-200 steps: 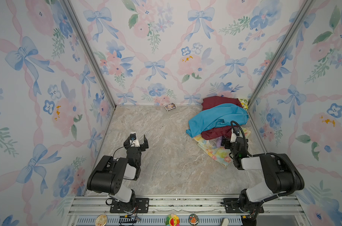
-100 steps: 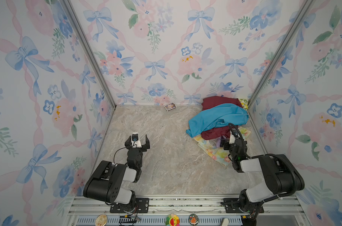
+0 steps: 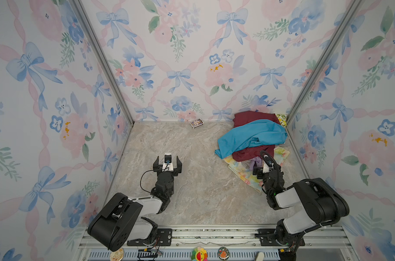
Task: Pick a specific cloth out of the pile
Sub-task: 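Move the right gripper toward the cloth pile while the left arm extends toward it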
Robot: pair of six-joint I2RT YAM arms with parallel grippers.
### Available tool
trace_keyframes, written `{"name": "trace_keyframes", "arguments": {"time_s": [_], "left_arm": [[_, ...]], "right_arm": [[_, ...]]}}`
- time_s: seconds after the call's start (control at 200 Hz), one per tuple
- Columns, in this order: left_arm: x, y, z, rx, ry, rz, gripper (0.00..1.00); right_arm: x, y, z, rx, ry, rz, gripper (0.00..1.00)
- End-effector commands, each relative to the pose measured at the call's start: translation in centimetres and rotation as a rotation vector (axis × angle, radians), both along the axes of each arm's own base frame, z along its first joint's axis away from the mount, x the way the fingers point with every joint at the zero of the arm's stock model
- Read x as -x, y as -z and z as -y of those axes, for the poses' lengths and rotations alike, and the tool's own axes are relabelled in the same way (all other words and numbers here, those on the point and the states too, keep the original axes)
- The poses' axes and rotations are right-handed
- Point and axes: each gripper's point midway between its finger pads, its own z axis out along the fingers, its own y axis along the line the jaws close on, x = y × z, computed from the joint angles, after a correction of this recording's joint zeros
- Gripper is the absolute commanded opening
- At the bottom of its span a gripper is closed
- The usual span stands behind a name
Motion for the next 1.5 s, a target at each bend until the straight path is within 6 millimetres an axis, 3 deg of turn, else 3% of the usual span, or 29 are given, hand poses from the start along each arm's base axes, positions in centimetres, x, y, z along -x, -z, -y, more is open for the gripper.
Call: {"name": "trace_keyframes", "arguments": {"time_s": [0.0, 0.14, 0.26, 0.43, 0.65, 0.79, 0.81, 0.935, 1.22, 1.495], "left_arm": [[-1.0, -2.7, 1.6, 0.047, 0.052, 0.01, 0.98], [-2.2, -3.4, 3.3, 0.099, 0.104, -0.038, 0.98], [-3.3, -2.4, 5.5, 0.128, 0.165, -0.141, 0.97], [-3.9, -1.5, 8.4, 0.116, 0.235, -0.228, 0.97], [-4.2, -1.9, 9.5, 0.165, 0.258, -0.289, 0.97], [-3.6, -1.8, 10.6, 0.214, 0.316, -0.313, 0.97], [-4.0, -3.2, 11.1, 0.231, 0.332, -0.288, 0.97], [-3.6, -3.7, 12.7, 0.252, 0.404, -0.3, 0.97], [-1.8, -4.1, 17.0, 0.248, 0.597, -0.343, 0.96], [0.0, -4.9, 19.4, 0.23, 0.69, -0.358, 0.98]], "right_arm": [[0.1, -3.0, -0.3, 0.034, 0.024, 0.109, 0.97], [0.3, -4.1, -1.6, 0.089, 0.025, 0.065, 0.97], [1.1, -4.1, -1.6, 0.036, 0.052, -0.039, 0.97], [2.0, -5.2, -2.5, 0.138, 0.091, -0.127, 0.97], [2.8, -7.6, -3.6, 0.139, 0.095, -0.16, 0.98], [3.2, -8.8, -4.5, 0.122, 0.096, -0.178, 0.98], [3.3, -8.9, -4.7, 0.114, 0.094, -0.182, 0.99], [3.9, -9.3, -5.6, 0.038, 0.087, -0.21, 0.99], [4.1, -9.4, -7.8, -0.112, 0.063, -0.289, 0.99], [4.0, -9.7, -8.3, -0.157, 0.086, -0.362, 0.98]]}}
